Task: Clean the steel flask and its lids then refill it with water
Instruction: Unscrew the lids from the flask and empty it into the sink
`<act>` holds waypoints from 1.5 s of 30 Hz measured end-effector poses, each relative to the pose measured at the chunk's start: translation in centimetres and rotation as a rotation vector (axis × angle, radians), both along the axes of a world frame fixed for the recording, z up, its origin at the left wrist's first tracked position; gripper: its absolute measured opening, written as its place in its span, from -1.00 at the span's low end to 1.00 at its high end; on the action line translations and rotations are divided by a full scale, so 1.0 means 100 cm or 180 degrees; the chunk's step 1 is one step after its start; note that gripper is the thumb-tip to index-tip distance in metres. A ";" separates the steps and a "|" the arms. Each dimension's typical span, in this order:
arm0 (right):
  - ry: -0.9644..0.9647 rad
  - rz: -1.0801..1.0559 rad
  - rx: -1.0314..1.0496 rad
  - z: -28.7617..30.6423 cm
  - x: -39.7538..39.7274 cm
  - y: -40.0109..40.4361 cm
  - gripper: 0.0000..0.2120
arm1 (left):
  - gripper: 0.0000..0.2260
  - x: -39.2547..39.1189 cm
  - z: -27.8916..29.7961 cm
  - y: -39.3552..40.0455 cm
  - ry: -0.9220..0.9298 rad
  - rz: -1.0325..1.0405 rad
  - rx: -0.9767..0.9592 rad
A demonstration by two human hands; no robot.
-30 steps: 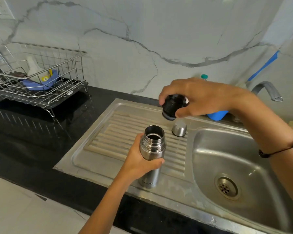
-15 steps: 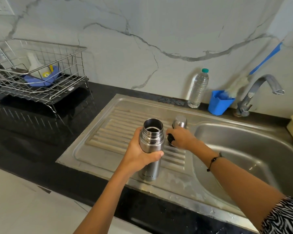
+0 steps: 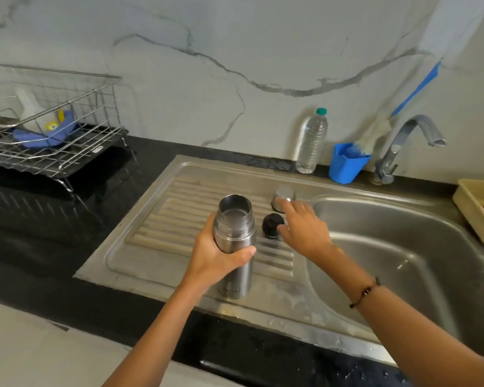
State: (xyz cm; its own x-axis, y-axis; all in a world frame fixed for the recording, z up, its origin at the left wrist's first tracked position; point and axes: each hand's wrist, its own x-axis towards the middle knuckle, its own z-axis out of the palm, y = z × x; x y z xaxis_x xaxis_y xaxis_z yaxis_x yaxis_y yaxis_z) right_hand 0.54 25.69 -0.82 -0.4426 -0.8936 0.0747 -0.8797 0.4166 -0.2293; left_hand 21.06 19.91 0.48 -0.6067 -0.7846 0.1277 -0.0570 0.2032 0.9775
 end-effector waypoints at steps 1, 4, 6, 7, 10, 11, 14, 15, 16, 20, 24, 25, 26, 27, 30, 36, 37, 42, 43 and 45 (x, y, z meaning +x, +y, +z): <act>0.0005 -0.0059 -0.0022 -0.001 -0.003 0.012 -0.51 | -0.42 -0.003 0.001 0.000 0.0028 0.0018 -0.0042; -0.0010 -0.0342 0.0176 -0.015 -0.021 0.058 -0.57 | -0.43 -0.016 0.004 0.004 0.0019 -0.0038 -0.0215; -0.0054 -0.0668 0.0355 -0.028 -0.037 0.095 -0.59 | -0.44 -0.030 0.007 0.011 -0.0041 -0.0168 -0.0350; -0.0104 -0.0837 0.0404 -0.034 -0.045 0.114 -0.60 | -0.44 -0.039 0.009 0.015 -0.0073 -0.0233 -0.0396; -0.0139 -0.1214 0.0705 -0.047 -0.066 0.174 -0.67 | -0.46 -0.072 0.015 0.029 -0.0126 -0.0400 -0.0507; -0.0142 -0.1285 0.0830 -0.052 -0.074 0.193 -0.66 | -0.47 -0.086 0.017 0.034 -0.0167 -0.0499 -0.0573; -0.0291 -0.1571 0.0930 -0.072 -0.097 0.247 -0.45 | -0.46 -0.127 0.024 0.051 -0.0442 -0.0888 -0.0879; -0.0361 -0.1679 0.0945 -0.077 -0.103 0.264 -0.44 | -0.44 -0.140 0.026 0.057 -0.0549 -0.1033 -0.1017; -0.0460 -0.1754 0.0931 -0.080 -0.107 0.275 -0.47 | -0.42 -0.154 0.027 0.062 -0.0641 -0.1178 -0.1147; -0.0795 -0.1784 0.0699 -0.075 -0.105 0.286 -0.63 | -0.38 -0.207 0.022 0.080 -0.0985 -0.1563 -0.1464; -0.0906 -0.1821 0.0792 -0.070 -0.104 0.281 -0.57 | -0.40 -0.249 0.009 0.092 -0.1262 -0.1628 -0.1768; -0.0903 -0.1862 0.0773 -0.072 -0.104 0.282 -0.55 | -0.40 -0.259 0.004 0.094 -0.1351 -0.1728 -0.1815; -0.0878 -0.1885 0.0743 -0.073 -0.105 0.283 -0.54 | -0.40 -0.268 -0.001 0.095 -0.1455 -0.1833 -0.1828; -0.0839 -0.1895 0.0721 -0.075 -0.106 0.283 -0.53 | -0.40 -0.277 -0.006 0.096 -0.1564 -0.1924 -0.1839; -0.0754 -0.1844 0.0717 -0.081 -0.107 0.282 -0.50 | -0.41 -0.295 -0.017 0.099 -0.1788 -0.2127 -0.2049; -0.0650 -0.1781 0.0724 -0.084 -0.110 0.281 -0.50 | -0.42 -0.325 -0.028 0.102 -0.2212 -0.2593 -0.2569; -0.0655 -0.1779 0.0710 -0.083 -0.110 0.281 -0.51 | -0.42 -0.330 -0.029 0.102 -0.2291 -0.2647 -0.2687; -0.0699 -0.1847 0.0647 -0.082 -0.111 0.280 -0.53 | -0.43 -0.350 -0.029 0.096 -0.2466 -0.2816 -0.3088; -0.0683 -0.1853 0.0641 -0.083 -0.111 0.280 -0.53 | -0.42 -0.353 -0.030 0.094 -0.2483 -0.2831 -0.3137; -0.0642 -0.1863 0.0605 -0.084 -0.111 0.280 -0.53 | -0.43 -0.357 -0.029 0.092 -0.2488 -0.2836 -0.3246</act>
